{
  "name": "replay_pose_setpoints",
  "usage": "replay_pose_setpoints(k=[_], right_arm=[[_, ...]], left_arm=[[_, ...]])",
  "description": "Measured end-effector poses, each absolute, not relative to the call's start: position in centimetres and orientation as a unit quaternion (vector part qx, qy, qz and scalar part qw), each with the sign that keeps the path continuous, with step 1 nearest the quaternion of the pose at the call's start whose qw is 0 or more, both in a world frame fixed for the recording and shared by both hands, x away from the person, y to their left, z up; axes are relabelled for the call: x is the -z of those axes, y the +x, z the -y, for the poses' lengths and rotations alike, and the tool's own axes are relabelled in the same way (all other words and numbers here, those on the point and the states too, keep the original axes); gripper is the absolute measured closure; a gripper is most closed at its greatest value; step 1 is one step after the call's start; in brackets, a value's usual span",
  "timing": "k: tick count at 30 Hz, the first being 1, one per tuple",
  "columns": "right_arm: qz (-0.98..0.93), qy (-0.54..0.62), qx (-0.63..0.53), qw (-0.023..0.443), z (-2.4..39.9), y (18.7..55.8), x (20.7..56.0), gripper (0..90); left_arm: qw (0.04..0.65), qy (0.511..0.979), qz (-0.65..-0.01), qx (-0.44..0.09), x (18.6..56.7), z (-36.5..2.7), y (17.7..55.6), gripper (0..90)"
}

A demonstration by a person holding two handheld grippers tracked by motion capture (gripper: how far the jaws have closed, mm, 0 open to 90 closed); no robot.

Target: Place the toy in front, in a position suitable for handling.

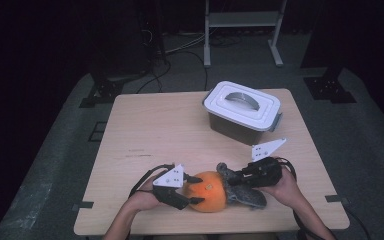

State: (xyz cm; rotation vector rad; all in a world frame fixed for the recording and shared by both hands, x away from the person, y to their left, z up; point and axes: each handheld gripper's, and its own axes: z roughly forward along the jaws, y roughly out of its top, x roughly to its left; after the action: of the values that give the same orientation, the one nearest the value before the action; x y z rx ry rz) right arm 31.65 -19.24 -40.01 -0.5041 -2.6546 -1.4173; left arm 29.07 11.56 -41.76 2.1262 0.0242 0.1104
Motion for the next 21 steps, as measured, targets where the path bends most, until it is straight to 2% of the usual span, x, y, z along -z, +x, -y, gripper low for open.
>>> replay_pose_setpoints(k=[4, 6, 13, 16, 19, 21], right_arm=[[0.882, -0.178, 0.435, 0.046, 19.3, 32.0, 41.0, 76.2], [0.894, -0.187, 0.407, 0.025, 19.6, 32.1, 41.2, 76.2], [0.874, -0.168, 0.455, 0.038, 19.5, 31.7, 39.8, 76.1], [0.881, -0.162, 0.443, 0.037, 19.0, 31.5, 40.0, 75.9], [0.886, -0.169, 0.431, 0.039, 19.0, 31.6, 40.6, 76.3], [0.889, -0.177, 0.421, 0.035, 19.3, 31.8, 41.0, 76.3]], left_arm=[[0.481, 0.875, -0.007, -0.048, 41.7, -11.6, 29.1, 42.1], [0.479, 0.876, -0.004, -0.048, 41.6, -11.6, 29.1, 42.1], [0.483, 0.874, -0.003, -0.048, 41.7, -11.4, 29.0, 41.9], [0.485, 0.873, -0.008, -0.049, 41.7, -11.5, 29.1, 41.3], [0.49, 0.87, -0.02, -0.042, 41.6, -11.6, 29.2, 35.6], [0.489, 0.871, -0.036, -0.034, 41.7, -11.7, 29.5, 25.9]])
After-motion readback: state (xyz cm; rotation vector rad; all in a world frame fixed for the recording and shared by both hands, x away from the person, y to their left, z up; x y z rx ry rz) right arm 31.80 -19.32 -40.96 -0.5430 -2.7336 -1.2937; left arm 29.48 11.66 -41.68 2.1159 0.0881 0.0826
